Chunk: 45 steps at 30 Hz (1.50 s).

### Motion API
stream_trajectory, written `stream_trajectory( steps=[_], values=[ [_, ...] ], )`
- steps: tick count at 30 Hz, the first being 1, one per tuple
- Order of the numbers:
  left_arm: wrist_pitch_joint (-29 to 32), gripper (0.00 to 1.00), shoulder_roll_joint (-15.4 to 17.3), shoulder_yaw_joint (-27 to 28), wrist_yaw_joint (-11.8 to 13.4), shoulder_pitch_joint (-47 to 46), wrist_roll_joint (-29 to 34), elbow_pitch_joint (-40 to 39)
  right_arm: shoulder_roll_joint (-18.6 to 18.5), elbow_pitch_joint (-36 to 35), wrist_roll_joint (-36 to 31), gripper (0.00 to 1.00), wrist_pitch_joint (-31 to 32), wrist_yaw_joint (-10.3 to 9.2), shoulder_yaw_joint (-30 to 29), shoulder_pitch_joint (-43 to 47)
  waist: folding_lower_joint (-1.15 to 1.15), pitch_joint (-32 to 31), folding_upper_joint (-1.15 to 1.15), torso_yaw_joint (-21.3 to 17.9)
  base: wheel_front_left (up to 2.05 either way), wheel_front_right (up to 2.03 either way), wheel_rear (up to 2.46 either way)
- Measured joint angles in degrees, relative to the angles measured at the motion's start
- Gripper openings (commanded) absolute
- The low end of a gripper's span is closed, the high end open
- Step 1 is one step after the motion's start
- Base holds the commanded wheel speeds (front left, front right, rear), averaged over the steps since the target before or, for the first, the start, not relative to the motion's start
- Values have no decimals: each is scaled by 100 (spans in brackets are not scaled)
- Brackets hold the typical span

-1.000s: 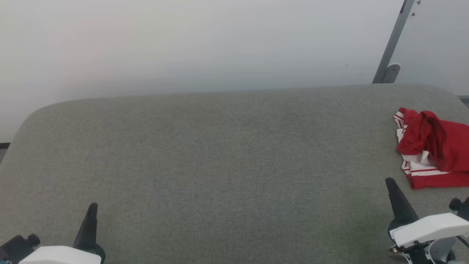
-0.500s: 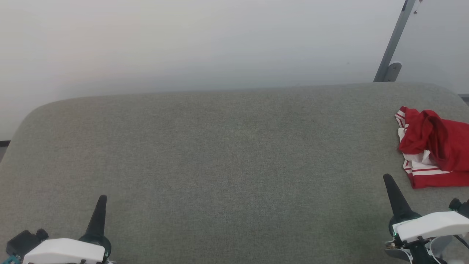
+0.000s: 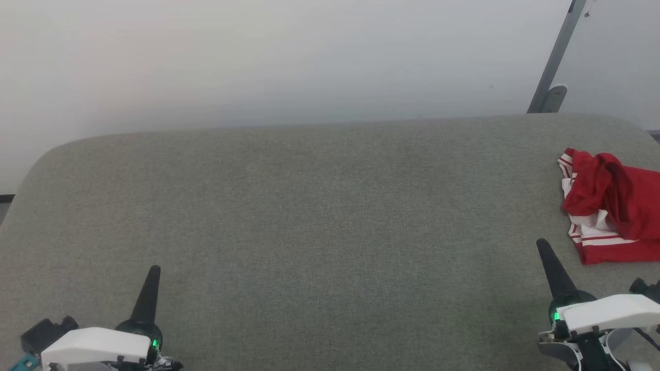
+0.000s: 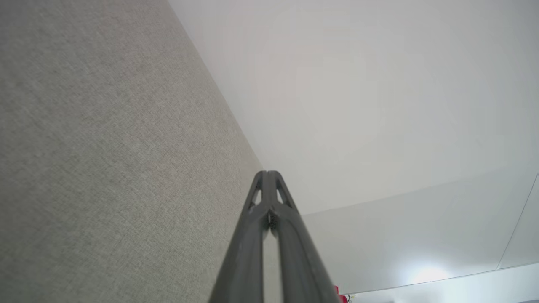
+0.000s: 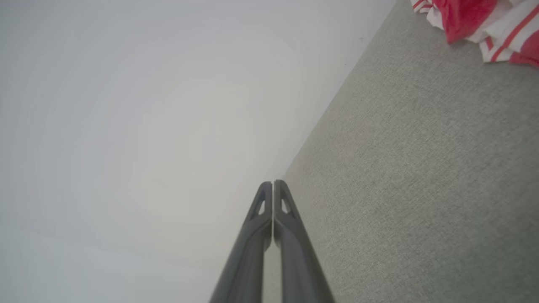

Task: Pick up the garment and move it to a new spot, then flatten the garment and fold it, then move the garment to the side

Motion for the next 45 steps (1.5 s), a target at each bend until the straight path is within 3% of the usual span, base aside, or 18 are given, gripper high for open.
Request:
stream_trajectory(
  steps=[45],
  values=[
    [539, 0, -633, 200, -134, -476, -1210, 105, 111, 194, 1945, 0, 103, 0, 38, -248, 0, 126, 0, 41, 0, 0, 0]
  ],
)
